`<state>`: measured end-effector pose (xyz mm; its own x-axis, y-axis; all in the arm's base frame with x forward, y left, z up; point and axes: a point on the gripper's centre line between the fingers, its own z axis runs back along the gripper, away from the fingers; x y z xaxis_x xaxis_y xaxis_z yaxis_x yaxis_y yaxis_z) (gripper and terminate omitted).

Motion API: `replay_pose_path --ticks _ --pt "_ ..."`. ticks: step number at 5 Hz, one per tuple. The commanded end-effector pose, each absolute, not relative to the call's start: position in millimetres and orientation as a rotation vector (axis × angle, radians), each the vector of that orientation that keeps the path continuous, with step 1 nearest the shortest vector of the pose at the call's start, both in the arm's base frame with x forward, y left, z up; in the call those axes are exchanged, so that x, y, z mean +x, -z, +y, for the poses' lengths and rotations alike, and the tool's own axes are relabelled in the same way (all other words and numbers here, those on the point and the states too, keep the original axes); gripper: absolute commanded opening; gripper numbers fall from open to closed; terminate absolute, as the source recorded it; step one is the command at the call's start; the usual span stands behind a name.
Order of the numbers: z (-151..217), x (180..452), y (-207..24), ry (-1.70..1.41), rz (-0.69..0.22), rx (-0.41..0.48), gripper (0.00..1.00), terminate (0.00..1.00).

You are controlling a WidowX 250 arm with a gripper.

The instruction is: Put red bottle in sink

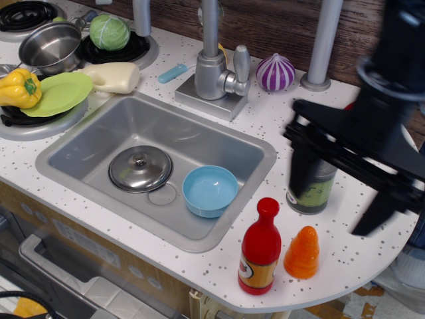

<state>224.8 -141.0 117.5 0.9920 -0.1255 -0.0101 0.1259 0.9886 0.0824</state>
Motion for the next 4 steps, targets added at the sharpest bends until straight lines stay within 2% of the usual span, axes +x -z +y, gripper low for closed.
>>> replay_pose_path --ticks 1,3,4 --pt "-142 225 -121 0.089 -0.039 0.085 1.00 0.00" --pt "-113 221 -145 0.162 0.027 0.110 1.00 0.00" --pt "-106 218 -136 0.145 -0.009 0.101 1.00 0.00"
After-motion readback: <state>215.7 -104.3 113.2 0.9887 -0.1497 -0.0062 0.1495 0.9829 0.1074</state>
